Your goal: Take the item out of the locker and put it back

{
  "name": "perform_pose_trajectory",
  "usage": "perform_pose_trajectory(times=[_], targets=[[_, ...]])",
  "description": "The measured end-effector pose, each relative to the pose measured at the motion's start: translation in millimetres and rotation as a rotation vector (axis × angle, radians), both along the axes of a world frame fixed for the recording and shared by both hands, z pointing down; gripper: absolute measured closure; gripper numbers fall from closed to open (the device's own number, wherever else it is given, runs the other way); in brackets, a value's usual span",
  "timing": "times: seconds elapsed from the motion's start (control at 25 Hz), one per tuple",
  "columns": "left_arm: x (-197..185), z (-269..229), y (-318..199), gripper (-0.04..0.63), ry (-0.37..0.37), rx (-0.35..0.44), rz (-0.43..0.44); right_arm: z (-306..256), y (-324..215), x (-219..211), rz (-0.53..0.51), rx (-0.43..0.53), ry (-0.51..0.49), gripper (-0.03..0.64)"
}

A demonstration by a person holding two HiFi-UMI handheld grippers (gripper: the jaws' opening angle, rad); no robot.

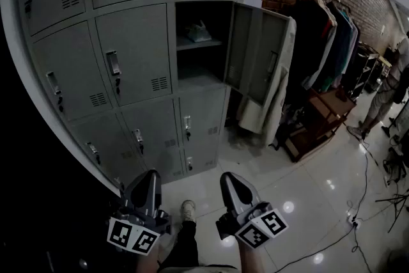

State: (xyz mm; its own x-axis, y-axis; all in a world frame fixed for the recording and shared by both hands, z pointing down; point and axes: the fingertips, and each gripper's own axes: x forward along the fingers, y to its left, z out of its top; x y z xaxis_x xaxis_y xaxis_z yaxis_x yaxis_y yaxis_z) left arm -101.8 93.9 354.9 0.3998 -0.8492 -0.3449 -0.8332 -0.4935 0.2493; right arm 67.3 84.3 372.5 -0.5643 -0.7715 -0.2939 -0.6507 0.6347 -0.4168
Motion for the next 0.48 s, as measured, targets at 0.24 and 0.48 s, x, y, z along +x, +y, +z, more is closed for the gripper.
perform_pose_trajectory(times=[0.24, 0.48], targets=[[-6.7, -5.7, -129.1, 0.592, -0.054, 0.077, 0.005, -17.3, -131.0, -23.1, 0.035, 0.083, 0.072, 0.617], [-20.7, -20.7, -271.7, 0.592, -0.053, 0.065, -0.013, -42.9, -277.1, -47.0, 0.048, 0.088, 0.095, 0.617]])
